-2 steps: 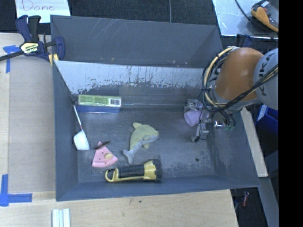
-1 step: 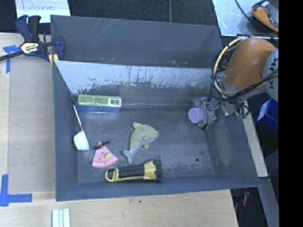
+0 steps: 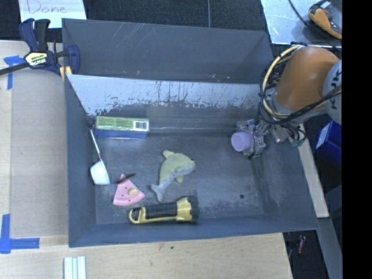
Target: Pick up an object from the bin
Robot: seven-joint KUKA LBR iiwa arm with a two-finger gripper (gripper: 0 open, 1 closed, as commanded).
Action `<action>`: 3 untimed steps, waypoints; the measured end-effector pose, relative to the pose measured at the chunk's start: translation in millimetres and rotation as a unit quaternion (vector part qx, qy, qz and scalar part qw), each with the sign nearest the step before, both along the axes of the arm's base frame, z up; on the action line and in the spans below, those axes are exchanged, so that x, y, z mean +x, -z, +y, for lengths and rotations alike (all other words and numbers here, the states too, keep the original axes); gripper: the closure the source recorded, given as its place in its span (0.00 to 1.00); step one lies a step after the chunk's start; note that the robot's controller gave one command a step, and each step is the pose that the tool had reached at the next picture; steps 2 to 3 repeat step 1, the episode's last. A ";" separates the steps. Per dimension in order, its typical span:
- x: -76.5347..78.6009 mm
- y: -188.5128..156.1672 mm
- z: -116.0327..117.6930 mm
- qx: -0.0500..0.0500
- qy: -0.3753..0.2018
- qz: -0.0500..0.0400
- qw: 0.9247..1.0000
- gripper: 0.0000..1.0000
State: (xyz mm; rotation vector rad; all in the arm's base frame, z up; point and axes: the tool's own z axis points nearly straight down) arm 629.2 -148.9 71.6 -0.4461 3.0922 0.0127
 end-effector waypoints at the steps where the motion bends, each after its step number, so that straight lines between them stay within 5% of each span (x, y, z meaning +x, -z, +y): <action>1: -2.2 -28.2 -1.2 -0.001 0.000 0.003 1.000 1.00; 3: -2.2 -28.2 -1.2 -0.001 0.000 0.003 1.000 1.00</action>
Offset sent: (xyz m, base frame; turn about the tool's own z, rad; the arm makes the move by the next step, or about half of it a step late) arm -0.0024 -0.0002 0.1100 -0.0008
